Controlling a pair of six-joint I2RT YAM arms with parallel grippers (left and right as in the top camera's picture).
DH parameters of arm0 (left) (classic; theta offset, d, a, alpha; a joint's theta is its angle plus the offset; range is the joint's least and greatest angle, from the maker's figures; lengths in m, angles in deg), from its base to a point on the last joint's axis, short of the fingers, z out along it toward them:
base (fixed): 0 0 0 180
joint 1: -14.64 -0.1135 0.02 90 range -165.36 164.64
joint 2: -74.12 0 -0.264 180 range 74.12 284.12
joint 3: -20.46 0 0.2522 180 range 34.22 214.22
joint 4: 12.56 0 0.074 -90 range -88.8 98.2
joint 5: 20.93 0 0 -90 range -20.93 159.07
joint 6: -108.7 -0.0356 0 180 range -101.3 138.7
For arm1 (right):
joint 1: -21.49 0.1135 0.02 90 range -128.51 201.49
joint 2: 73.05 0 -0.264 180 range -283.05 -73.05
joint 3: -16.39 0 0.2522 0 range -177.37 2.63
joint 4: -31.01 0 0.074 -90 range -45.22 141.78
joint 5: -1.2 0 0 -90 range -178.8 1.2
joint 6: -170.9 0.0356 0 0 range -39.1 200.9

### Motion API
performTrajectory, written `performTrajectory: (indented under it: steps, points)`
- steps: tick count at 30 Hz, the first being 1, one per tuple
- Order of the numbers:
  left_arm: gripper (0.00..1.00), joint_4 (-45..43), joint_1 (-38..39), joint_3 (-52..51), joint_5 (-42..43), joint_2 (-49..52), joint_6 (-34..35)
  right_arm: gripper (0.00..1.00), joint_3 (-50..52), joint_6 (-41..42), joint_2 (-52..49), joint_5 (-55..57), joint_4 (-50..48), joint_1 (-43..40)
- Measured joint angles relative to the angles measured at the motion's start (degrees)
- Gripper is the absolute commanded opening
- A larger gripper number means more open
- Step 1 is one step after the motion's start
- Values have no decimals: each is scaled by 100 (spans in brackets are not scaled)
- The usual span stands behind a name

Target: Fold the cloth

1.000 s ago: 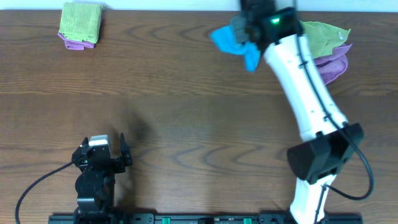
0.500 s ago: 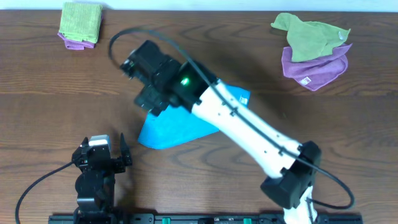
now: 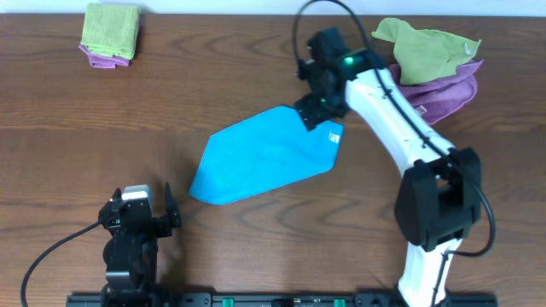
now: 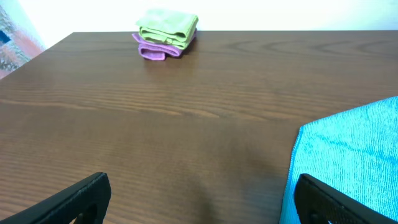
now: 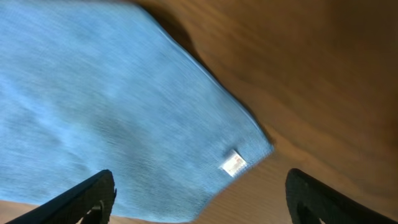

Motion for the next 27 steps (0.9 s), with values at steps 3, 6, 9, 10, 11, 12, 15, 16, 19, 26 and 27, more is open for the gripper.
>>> performTrajectory:
  steps: [3,6,9,10,11,12,15,16,19,26,27]
  points:
    - [95,0,0,0,0,0,0,73,387,22,-2,-317,-142,-348]
    - [95,0,0,0,0,0,0,66,688,35,0,-577,-197,-511]
    - [95,0,0,0,0,0,0,64,968,59,0,-752,-229,-492]
    - [95,0,0,0,-2,0,0,64,1034,57,-2,-782,-258,-468]
    - [95,0,0,0,0,0,0,63,1150,59,-2,-833,-363,-437]
    - [95,0,0,0,0,0,0,63,1187,59,-2,-850,-389,-431]
    - [95,0,0,0,0,0,0,62,1462,68,-2,-855,-741,-389]
    - [95,0,0,0,0,0,0,61,1523,83,-2,-855,-798,-389]
    - [95,0,0,0,0,0,0,59,1657,136,-2,-831,-1078,-387]
    - [95,0,0,0,0,0,0,56,1661,190,-2,-551,-1502,-332]
    - [95,0,0,0,0,0,0,56,1663,190,-2,-507,-1504,-321]
